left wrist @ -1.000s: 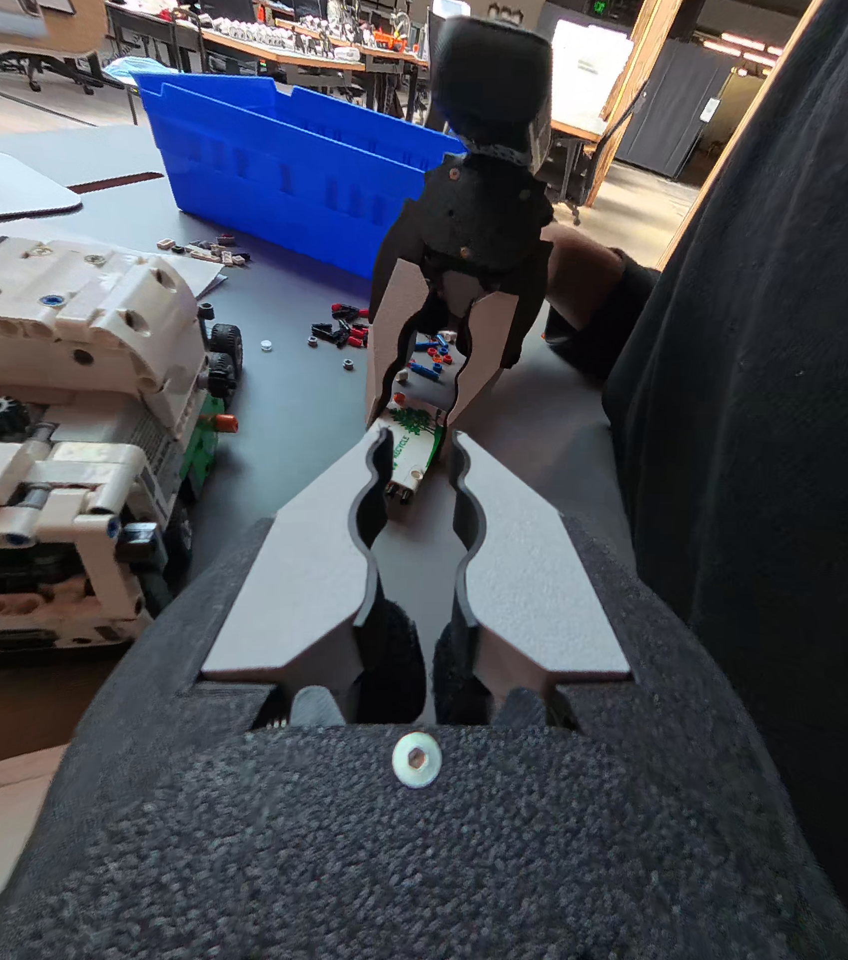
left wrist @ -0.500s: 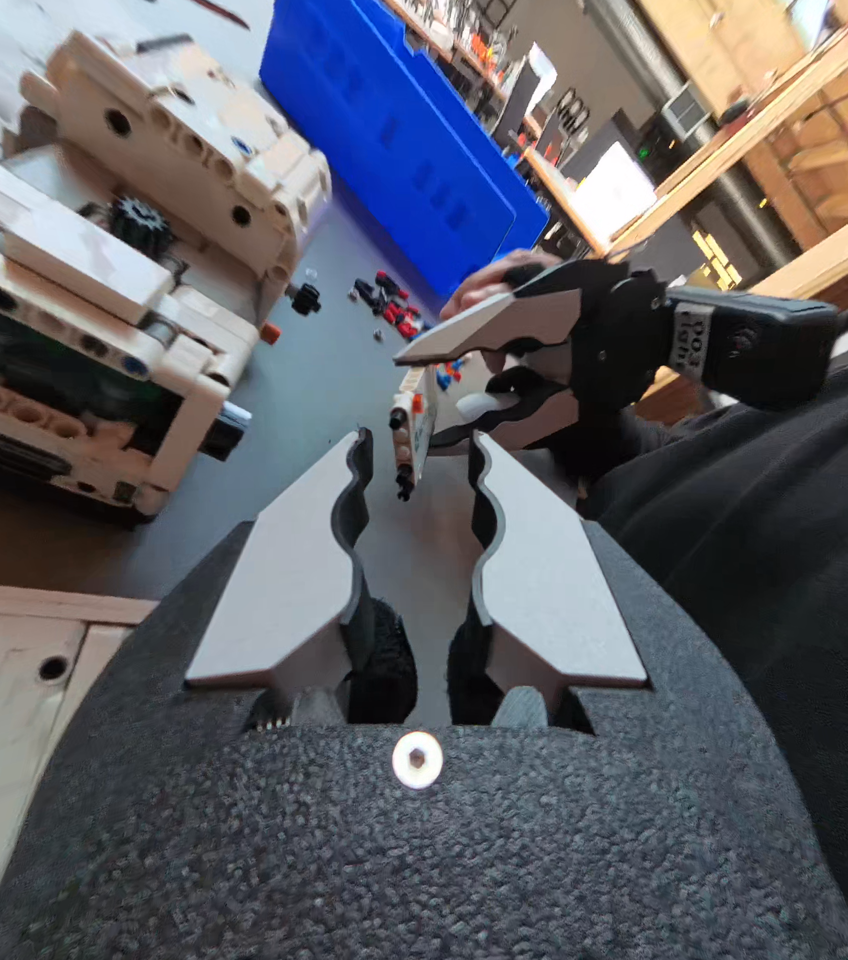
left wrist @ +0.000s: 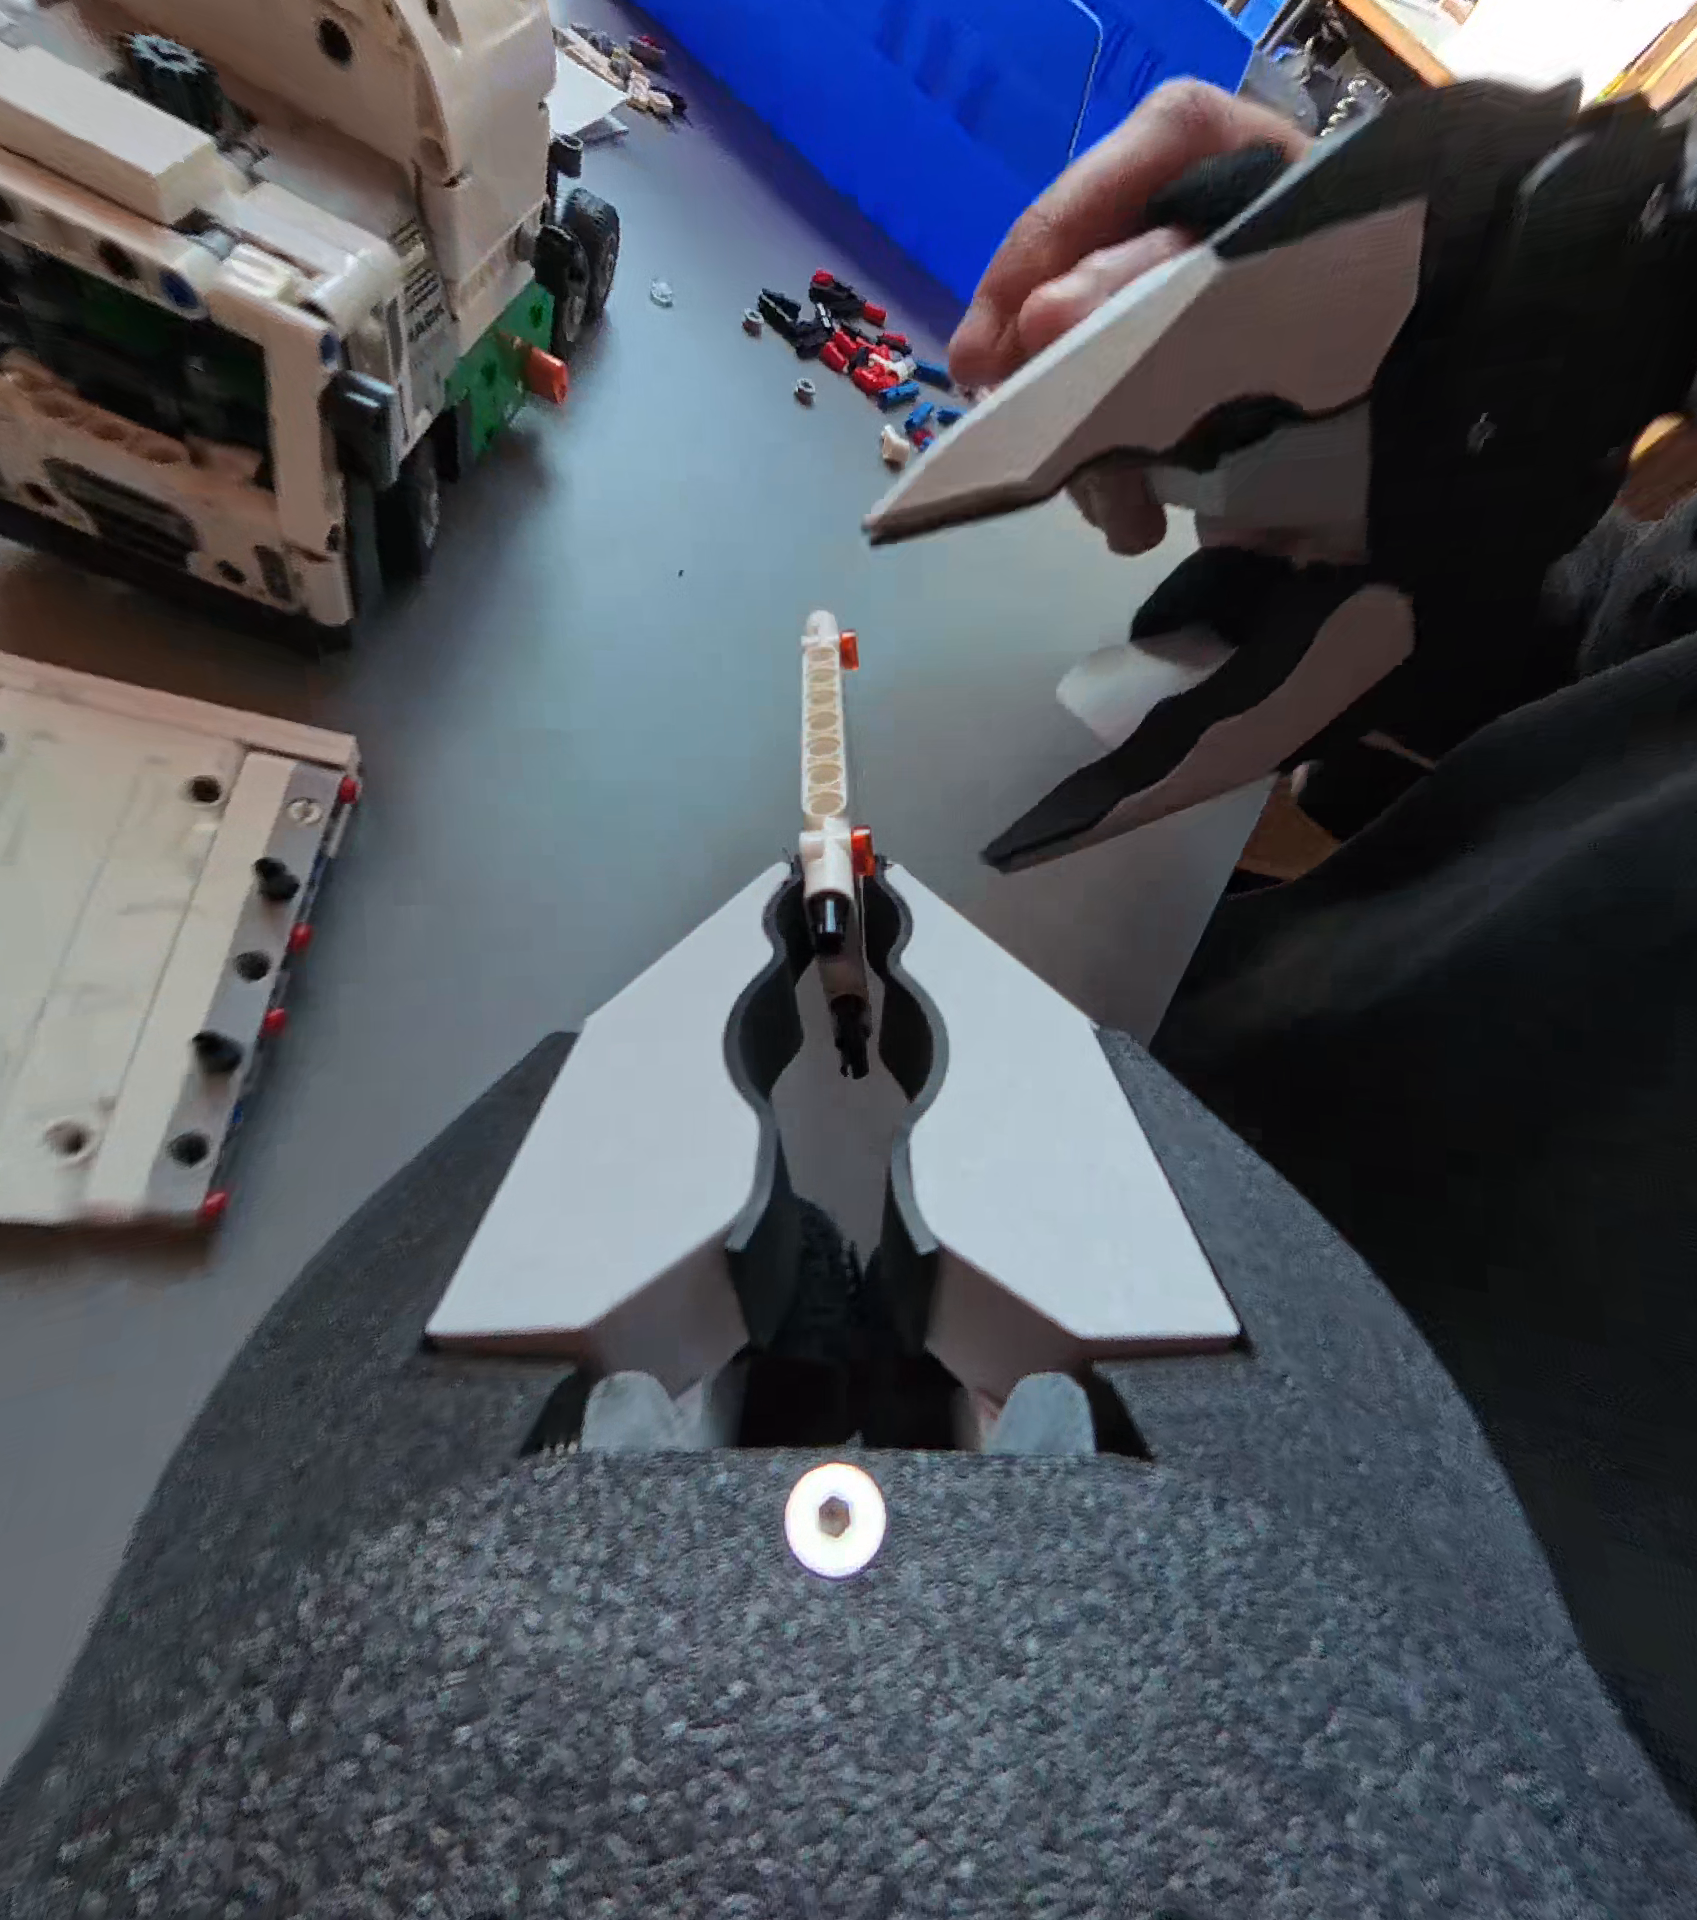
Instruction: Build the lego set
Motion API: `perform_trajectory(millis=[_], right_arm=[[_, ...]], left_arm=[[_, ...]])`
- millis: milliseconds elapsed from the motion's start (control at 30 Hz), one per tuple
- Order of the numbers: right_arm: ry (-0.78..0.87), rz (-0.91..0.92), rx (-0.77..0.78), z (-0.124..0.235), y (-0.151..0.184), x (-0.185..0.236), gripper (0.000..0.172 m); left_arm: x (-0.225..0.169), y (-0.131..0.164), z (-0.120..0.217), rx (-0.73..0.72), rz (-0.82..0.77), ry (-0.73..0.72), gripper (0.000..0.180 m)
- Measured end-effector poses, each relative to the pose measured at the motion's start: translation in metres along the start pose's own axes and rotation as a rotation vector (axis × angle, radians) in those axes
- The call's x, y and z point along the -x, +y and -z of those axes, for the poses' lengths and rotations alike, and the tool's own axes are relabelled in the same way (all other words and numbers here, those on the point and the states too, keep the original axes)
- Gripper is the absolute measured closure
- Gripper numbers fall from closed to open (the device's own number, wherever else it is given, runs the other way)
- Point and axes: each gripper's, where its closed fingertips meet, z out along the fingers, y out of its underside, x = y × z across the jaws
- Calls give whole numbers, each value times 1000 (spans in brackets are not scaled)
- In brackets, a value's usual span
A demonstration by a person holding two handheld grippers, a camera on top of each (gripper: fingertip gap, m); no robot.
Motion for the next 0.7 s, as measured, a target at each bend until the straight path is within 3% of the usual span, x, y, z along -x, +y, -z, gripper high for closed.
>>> perform_trajectory(millis=[100,200,267,367,467,567,700], right_arm=[[-43,-188,-36,-4,-10,-12,114],[-80,-371,-15,-19,-3,-23,131],[-79,-470,24,-31,5,-33,136],[-247,-573,35,-39,-1,-31,132],[-299,-529,-3,-40,-16,-58,140],[-399,-393,41,-53,-21,-73,135],[-459,-183,131,-81,-15,-60,136]], left_arm=[[22,7,35,-32,-113,-133,173],[48,0,74,-125,-176,-228,173],[59,-9,89,-184,-169,-212,173],[61,-14,89,-188,-195,-113,174],[69,-18,81,-183,-245,-56,174],[76,-23,72,-169,-344,-78,173],[80,-26,61,-183,-426,-125,173]])
